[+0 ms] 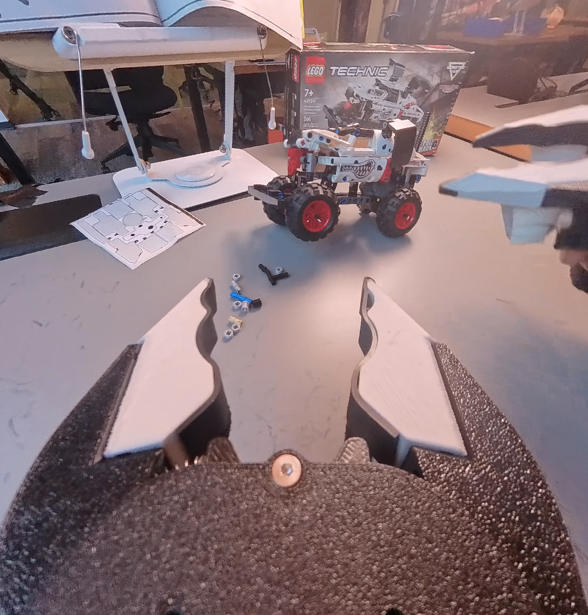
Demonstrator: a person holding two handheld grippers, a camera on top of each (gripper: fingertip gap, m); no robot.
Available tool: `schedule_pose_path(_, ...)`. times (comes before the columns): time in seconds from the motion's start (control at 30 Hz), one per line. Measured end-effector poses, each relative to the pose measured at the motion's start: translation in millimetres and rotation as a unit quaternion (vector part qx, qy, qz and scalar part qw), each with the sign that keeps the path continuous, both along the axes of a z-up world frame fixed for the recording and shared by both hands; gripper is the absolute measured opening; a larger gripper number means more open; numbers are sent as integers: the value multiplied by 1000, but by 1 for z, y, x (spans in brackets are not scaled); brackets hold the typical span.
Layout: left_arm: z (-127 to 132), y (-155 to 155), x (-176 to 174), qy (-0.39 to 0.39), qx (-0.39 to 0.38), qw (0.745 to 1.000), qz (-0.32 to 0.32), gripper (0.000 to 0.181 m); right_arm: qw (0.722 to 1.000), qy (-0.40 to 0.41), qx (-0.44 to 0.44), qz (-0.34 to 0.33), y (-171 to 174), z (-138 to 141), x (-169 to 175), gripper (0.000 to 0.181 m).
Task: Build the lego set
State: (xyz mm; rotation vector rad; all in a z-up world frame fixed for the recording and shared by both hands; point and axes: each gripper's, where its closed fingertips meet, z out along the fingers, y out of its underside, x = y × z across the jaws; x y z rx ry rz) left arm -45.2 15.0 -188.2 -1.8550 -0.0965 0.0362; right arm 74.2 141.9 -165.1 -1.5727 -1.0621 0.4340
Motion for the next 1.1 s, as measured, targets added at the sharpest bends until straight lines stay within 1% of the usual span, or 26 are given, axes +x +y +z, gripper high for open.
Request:
schedule_pose_path(0.03, 0, 0, 1, 2, -1, 1000, -1, 85, 999, -18, 9, 28, 2, 8, -14, 54)
schedule_pose_path(0.07, -1, 0, 2, 6, -2, 1000, -4, 85, 997, -52, 12, 50, 6, 12, -27, 57)
schedule_pose_path(0.1, -2, 0, 4, 12, -4, 1000, -7, 85, 992, -105, 11, 74, 10, 12, -40, 60)
schedule_pose_path(0.17, -3, 1, 7, 23, -9, 1000, -11, 84, 969, -222, 9, 112, 18, 7, -61, 64)
schedule_pose_path(0.2, -4, 1, 7, 28, -11, 999, -13, 84, 957, -263, 19, 121, 24, 8, -71, 61)
schedule_pose_path(0.27, -5, 1, 9, 33, -14, 999, -17, 83, 935, -322, 10, 148, 27, 5, -90, 57)
schedule_pose_path(0.33, -5, 1, 10, 35, -12, 999, -21, 83, 917, -371, -6, 149, 30, -1, -103, 55)
schedule_pose_path(0.37, -4, 1, 11, 34, -11, 999, -23, 83, 908, -394, 3, 145, 34, -3, -108, 48)
schedule_pose_path(0.4, -4, 1, 12, 34, -11, 999, -25, 83, 897, -417, 12, 144, 37, -6, -111, 35)
schedule_pose_path(0.43, -4, 1, 12, 34, -11, 999, -28, 83, 889, -436, 28, 134, 41, -7, -113, 26)
schedule_pose_path(0.47, -4, 1, 13, 35, -10, 999, -30, 83, 881, -453, 59, 119, 48, -3, -113, 15)
schedule_pose_path(0.5, -4, 0, 14, 36, -9, 999, -32, 83, 870, -471, 78, 122, 49, -3, -113, 14)
schedule_pose_path(0.53, -3, 0, 15, 38, -7, 999, -34, 83, 861, -483, 94, 132, 46, -4, -113, 9)
schedule_pose_path(0.63, 0, -2, 18, 44, -2, 998, -40, 82, 839, -496, 161, 158, 40, -4, -110, 9)
schedule_pose_path(0.73, 1, -3, 19, 47, 2, 998, -42, 82, 818, -480, 229, 218, 23, -3, -103, 8)
schedule_pose_path(0.8, 3, -4, 19, 47, 5, 998, -42, 81, 797, -470, 270, 266, 4, -3, -93, 8)
schedule_pose_path(0.87, 4, -5, 19, 44, 8, 998, -42, 81, 767, -465, 316, 308, -15, -3, -78, 7)
schedule_pose_path(0.97, 5, -5, 21, 43, 11, 998, -50, 83, 737, -456, 362, 344, -33, -1, -51, 7)
schedule_pose_path(1.03, 6, -5, 28, 49, 12, 997, -65, 86, 727, -448, 386, 349, -36, 1, -32, 7)
schedule_pose_path(1.1, 6, -4, 36, 57, 14, 995, -82, 87, 734, -435, 392, 344, -34, 3, -14, 7)
